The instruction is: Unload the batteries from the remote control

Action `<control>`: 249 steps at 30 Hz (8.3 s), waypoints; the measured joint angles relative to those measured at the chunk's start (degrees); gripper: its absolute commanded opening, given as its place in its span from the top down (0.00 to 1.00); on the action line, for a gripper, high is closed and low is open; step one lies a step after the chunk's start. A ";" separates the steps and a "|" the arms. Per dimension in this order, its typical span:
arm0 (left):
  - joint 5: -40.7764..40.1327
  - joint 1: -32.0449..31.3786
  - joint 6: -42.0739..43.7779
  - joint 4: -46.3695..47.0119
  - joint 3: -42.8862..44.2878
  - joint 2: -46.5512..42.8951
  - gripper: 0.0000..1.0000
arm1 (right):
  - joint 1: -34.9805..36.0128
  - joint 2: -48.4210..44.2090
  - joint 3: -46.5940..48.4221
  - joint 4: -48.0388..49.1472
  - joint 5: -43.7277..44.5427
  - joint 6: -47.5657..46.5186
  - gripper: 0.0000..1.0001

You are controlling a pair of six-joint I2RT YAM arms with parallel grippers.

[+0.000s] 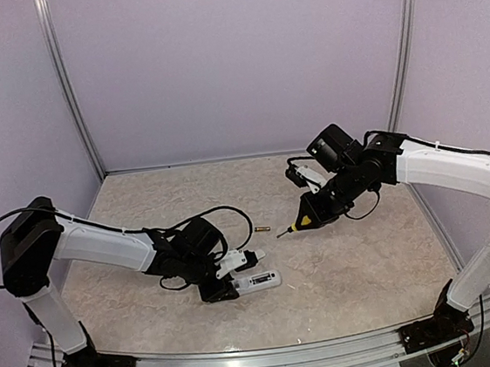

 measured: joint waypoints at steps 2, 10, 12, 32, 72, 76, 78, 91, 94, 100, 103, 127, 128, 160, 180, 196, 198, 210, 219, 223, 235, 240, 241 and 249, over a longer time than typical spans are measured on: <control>-0.07 -0.20 -0.57 0.50 -0.31 -0.31 0.65 | 1.20 1.01 0.96 -0.33 0.28 0.59 1.00; -0.92 -1.05 -6.29 1.25 0.20 -0.81 0.71 | 5.01 3.67 2.89 -2.34 0.70 3.13 1.00; -1.75 -1.49 -7.78 1.40 0.96 -0.83 0.75 | 6.10 4.35 3.06 -2.71 0.68 3.69 1.00; -6.51 -4.96 -13.16 0.28 5.33 -1.01 0.84 | 10.25 8.26 3.48 -2.62 2.84 7.58 1.00; -10.36 -5.70 -16.44 -4.39 12.11 5.25 0.97 | 16.83 17.27 13.11 -12.22 19.56 8.13 1.00; -11.76 -5.75 -16.44 -6.05 12.72 5.68 0.98 | 17.27 18.49 15.47 -16.37 22.82 7.87 1.00; -12.24 -5.77 -16.44 -6.56 12.90 5.97 0.98 | 17.33 18.91 16.13 -17.66 23.91 7.69 1.00; -12.07 -5.99 -19.08 -6.67 12.81 6.29 0.89 | 17.53 18.36 16.72 -17.55 25.75 7.65 1.00; -12.41 -6.58 -20.98 -5.55 11.98 6.29 0.74 | 17.22 16.98 16.33 -16.74 26.82 8.07 1.00; -12.33 -7.06 -23.69 -3.82 9.84 6.29 0.56 | 15.02 11.56 12.00 -13.84 26.29 9.18 1.00; -12.11 -7.06 -23.85 -3.89 9.84 6.29 0.64 | 13.92 10.14 10.05 -12.20 24.35 9.31 1.00; -12.57 -7.15 -23.45 -3.17 9.40 6.29 0.79 | 9.07 10.40 4.50 -2.38 11.10 4.46 1.00; -12.63 -7.19 -23.45 -3.17 9.40 6.29 0.79 | 8.68 10.47 4.20 -2.27 10.69 4.17 1.00; -26.14 -11.30 -6.19 0.98 5.51 4.22 0.90 | 2.80 12.35 2.47 -4.13 -4.35 -16.50 1.00; -35.60 -13.57 2.62 1.90 4.76 4.70 0.91 | 2.43 14.47 7.48 -6.62 -3.06 -27.63 1.00; -35.01 -13.57 4.68 2.84 4.42 4.63 0.92 | 0.90 16.96 13.00 -7.76 -6.16 -38.38 1.00; -35.04 -13.57 4.85 2.99 4.37 4.63 0.92 | 0.90 17.66 13.00 -8.39 -6.88 -39.43 1.00; -35.04 -13.57 5.35 3.08 4.37 4.63 0.92 | 0.90 19.89 13.33 -9.62 -7.02 -42.34 1.00; -35.10 -13.70 5.46 3.06 4.37 4.63 0.93 | 0.90 21.05 13.86 -10.12 -6.05 -44.48 1.00; -35.15 -13.73 5.49 3.08 4.37 4.63 0.94 | 0.90 21.03 13.86 -10.10 -6.05 -45.79 1.00; -35.32 -13.81 5.49 3.13 4.37 4.68 0.95 | 0.90 20.90 14.05 -10.10 -5.92 -47.84 1.00; -35.36 -13.86 5.46 3.19 4.37 4.68 0.95 | 0.90 19.63 14.03 -10.14 -5.79 -47.82 1.00; -35.34 -13.86 5.46 3.19 4.37 4.68 0.95 | 0.90 19.34 14.03 -10.12 -5.77 -47.80 1.00; -35.32 -14.05 5.46 3.28 4.37 4.72 0.95 | 0.90 18.51 12.85 -9.49 -5.79 -47.30 1.00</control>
